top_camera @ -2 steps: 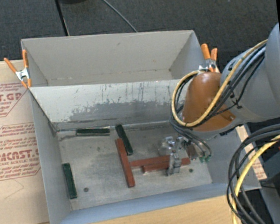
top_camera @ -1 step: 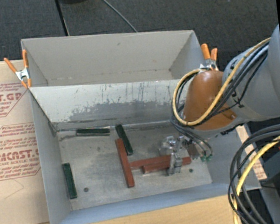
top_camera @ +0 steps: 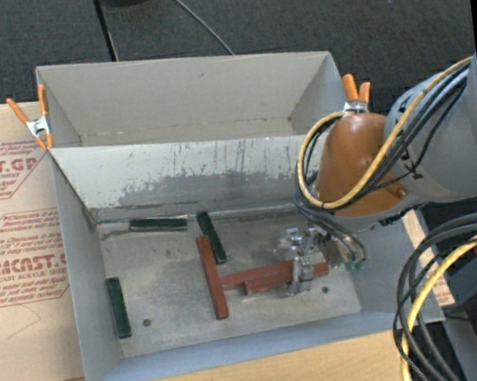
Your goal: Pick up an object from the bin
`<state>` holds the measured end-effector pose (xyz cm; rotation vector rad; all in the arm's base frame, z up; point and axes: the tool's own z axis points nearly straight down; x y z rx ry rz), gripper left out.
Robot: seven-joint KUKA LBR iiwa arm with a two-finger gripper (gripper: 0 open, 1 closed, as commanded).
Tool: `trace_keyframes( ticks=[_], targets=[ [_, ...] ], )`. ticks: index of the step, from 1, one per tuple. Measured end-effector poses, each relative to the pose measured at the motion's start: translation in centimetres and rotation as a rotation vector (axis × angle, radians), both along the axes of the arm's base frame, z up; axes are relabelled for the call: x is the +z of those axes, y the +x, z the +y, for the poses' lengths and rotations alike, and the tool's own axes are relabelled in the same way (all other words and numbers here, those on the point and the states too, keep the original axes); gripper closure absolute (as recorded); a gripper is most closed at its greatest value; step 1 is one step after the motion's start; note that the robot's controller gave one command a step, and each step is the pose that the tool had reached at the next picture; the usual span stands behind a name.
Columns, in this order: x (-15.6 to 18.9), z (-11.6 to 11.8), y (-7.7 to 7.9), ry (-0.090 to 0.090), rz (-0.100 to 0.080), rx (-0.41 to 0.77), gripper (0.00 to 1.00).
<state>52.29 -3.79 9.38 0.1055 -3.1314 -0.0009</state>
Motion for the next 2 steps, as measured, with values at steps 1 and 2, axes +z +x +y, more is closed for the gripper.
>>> trace_keyframes(
  ticks=[1, 2],
  targets=[
    [2.2, 0.0, 0.1, 0.000, -0.003, 0.000, 1.00],
    [3.8, 0.0, 0.3, -0.001, -0.011, 0.000, 1.00]
  ],
)
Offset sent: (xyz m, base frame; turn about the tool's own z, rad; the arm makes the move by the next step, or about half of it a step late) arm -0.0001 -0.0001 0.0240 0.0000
